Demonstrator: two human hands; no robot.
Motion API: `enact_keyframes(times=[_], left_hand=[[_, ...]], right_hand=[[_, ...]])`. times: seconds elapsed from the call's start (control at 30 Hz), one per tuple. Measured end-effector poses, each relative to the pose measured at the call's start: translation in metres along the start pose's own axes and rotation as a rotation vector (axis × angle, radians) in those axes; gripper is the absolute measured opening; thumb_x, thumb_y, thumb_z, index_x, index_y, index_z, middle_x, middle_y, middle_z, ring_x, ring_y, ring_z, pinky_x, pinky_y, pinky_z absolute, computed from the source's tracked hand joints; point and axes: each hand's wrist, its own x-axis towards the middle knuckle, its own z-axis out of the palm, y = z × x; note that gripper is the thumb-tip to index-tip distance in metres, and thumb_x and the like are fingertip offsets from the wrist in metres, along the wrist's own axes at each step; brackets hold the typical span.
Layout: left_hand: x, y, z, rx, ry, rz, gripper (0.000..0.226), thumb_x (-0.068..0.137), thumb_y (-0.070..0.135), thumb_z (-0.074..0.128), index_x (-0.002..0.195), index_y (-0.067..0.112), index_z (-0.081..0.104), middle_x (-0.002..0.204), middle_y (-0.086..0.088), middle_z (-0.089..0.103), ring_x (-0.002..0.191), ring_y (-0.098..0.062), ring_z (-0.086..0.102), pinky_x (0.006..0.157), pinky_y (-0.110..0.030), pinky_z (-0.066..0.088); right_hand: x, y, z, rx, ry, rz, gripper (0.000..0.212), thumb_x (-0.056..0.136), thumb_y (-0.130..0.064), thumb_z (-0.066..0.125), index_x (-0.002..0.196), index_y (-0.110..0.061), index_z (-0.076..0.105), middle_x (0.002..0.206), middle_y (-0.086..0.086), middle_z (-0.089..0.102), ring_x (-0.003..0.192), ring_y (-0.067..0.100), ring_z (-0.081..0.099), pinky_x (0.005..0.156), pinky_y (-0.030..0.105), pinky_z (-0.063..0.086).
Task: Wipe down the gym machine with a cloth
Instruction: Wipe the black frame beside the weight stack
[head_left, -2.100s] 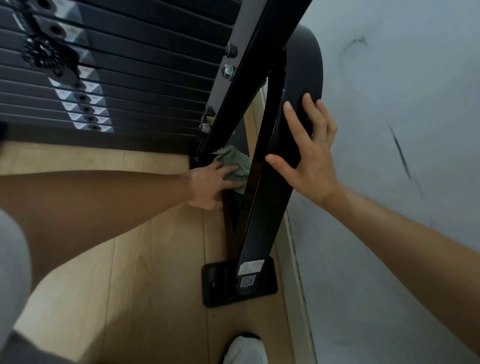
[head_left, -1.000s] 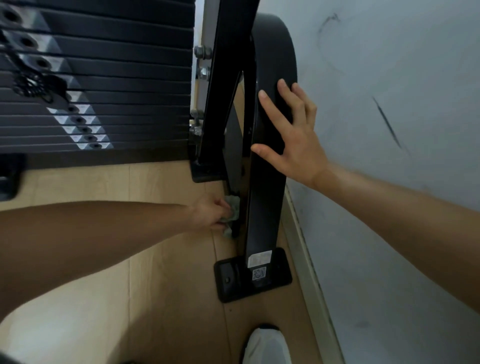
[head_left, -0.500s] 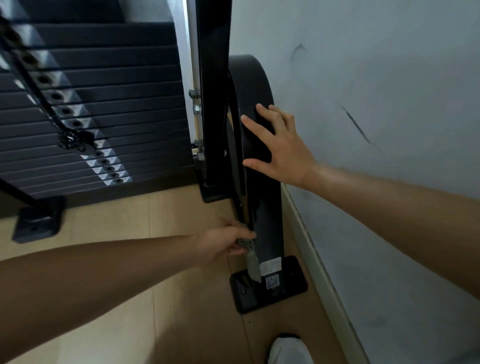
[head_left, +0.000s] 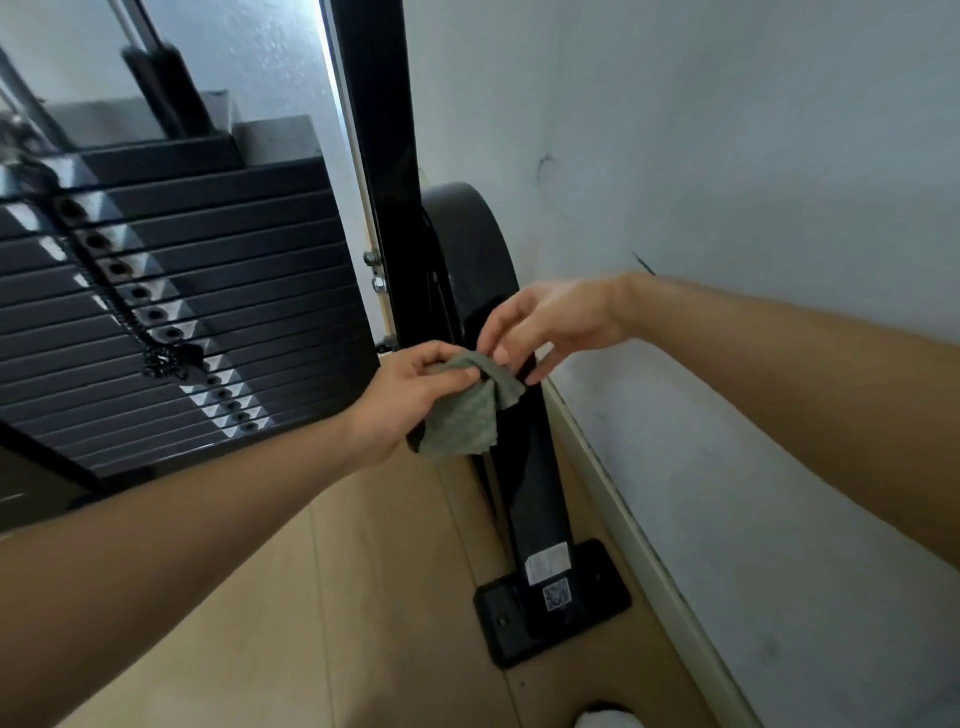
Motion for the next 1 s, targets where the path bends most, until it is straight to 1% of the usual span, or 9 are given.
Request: enact_keyframes(times=[0.1, 0.17, 0.33, 0.47, 0.57, 0.7, 0.83, 0.9, 1.0], left_hand=[[0.001, -0.004, 0.005, -0.038, -0.003, -0.003, 0.019, 0.086, 0.009, 0.077, 0.101, 0.014, 0.066, 0.089, -0.006, 0.075, 0.081, -0.016, 0.072, 0.071, -0.028, 0.056], [0.002, -0.012, 0.009, 0.068, 0.013, 0.010, 0.029, 0.081, 0.005, 0.082, 0.100, 0.015, 0.062, 0.092, -0.009, 0.074, 0.077, -0.016, 0.069, 0.069, -0.032, 0.057], [0.013, -0.020, 0.011, 0.708, 0.094, 0.403, 0.031, 0.077, 0.010, 0.084, 0.084, 0.030, 0.061, 0.085, 0.012, 0.064, 0.075, -0.003, 0.057, 0.071, -0.030, 0.052], [0.028, -0.013, 0.010, 1.040, 0.160, 0.751, 0.012, 0.087, 0.011, 0.075, 0.092, 0.021, 0.070, 0.094, 0.007, 0.058, 0.082, -0.017, 0.059, 0.065, -0.028, 0.044], [0.039, -0.010, 0.009, 1.244, 0.245, 0.912, 0.011, 0.088, 0.012, 0.075, 0.098, 0.016, 0.077, 0.095, -0.002, 0.059, 0.082, -0.024, 0.054, 0.062, -0.030, 0.040], [0.046, 0.008, 0.006, 1.472, 0.353, 1.023, 0.021, 0.097, 0.030, 0.062, 0.112, 0.023, 0.075, 0.103, -0.002, 0.058, 0.092, -0.027, 0.050, 0.074, -0.041, 0.041], [0.053, 0.025, 0.002, 1.589, 0.411, 0.953, 0.039, 0.096, 0.040, 0.057, 0.129, 0.019, 0.065, 0.110, -0.006, 0.057, 0.094, -0.028, 0.048, 0.076, -0.042, 0.041], [0.061, 0.031, -0.002, 1.557, 0.455, 0.916, 0.041, 0.096, 0.036, 0.060, 0.131, 0.016, 0.063, 0.108, -0.008, 0.056, 0.090, -0.029, 0.049, 0.071, -0.042, 0.043], [0.073, 0.037, -0.008, 1.431, 0.485, 0.855, 0.036, 0.097, 0.028, 0.059, 0.126, 0.008, 0.064, 0.103, -0.011, 0.054, 0.084, -0.028, 0.050, 0.061, -0.041, 0.046]], right_hand=[[0.002, 0.012, 0.005, -0.060, 0.046, 0.051, 0.014, 0.086, -0.008, 0.076, 0.097, -0.013, 0.070, 0.088, 0.005, 0.073, 0.089, 0.021, 0.068, 0.087, 0.040, 0.057], [0.004, 0.020, 0.006, -0.103, 0.135, 0.092, 0.014, 0.083, -0.004, 0.077, 0.087, -0.014, 0.068, 0.081, 0.006, 0.069, 0.079, 0.019, 0.065, 0.073, 0.034, 0.056], [0.001, 0.038, 0.005, -0.225, 0.502, 0.114, 0.015, 0.080, -0.002, 0.075, 0.080, -0.015, 0.068, 0.075, 0.004, 0.065, 0.061, 0.015, 0.060, 0.048, 0.023, 0.049], [0.009, 0.044, 0.010, -0.136, 0.794, 0.054, 0.022, 0.077, 0.004, 0.072, 0.072, -0.017, 0.067, 0.068, 0.001, 0.065, 0.054, 0.018, 0.062, 0.044, 0.025, 0.050], [0.014, 0.042, 0.013, -0.044, 0.978, 0.059, 0.017, 0.078, 0.004, 0.072, 0.074, -0.013, 0.070, 0.068, 0.004, 0.066, 0.058, 0.021, 0.069, 0.051, 0.029, 0.060], [0.023, 0.039, 0.007, 0.261, 1.160, 0.026, 0.020, 0.077, 0.004, 0.073, 0.069, -0.015, 0.068, 0.074, 0.008, 0.069, 0.070, 0.027, 0.073, 0.062, 0.036, 0.064], [0.027, 0.029, 0.005, 0.556, 1.005, -0.202, 0.016, 0.088, -0.002, 0.072, 0.099, -0.013, 0.070, 0.106, 0.014, 0.071, 0.095, 0.030, 0.072, 0.081, 0.039, 0.062], [0.027, 0.028, 0.012, 0.370, 1.022, -0.316, 0.044, 0.085, -0.004, 0.075, 0.126, -0.016, 0.065, 0.122, 0.008, 0.066, 0.101, 0.023, 0.072, 0.090, 0.036, 0.060], [0.035, 0.028, 0.025, 0.070, 1.050, -0.442, 0.063, 0.077, -0.008, 0.080, 0.136, -0.021, 0.060, 0.131, 0.000, 0.052, 0.114, 0.016, 0.063, 0.095, 0.032, 0.057]])
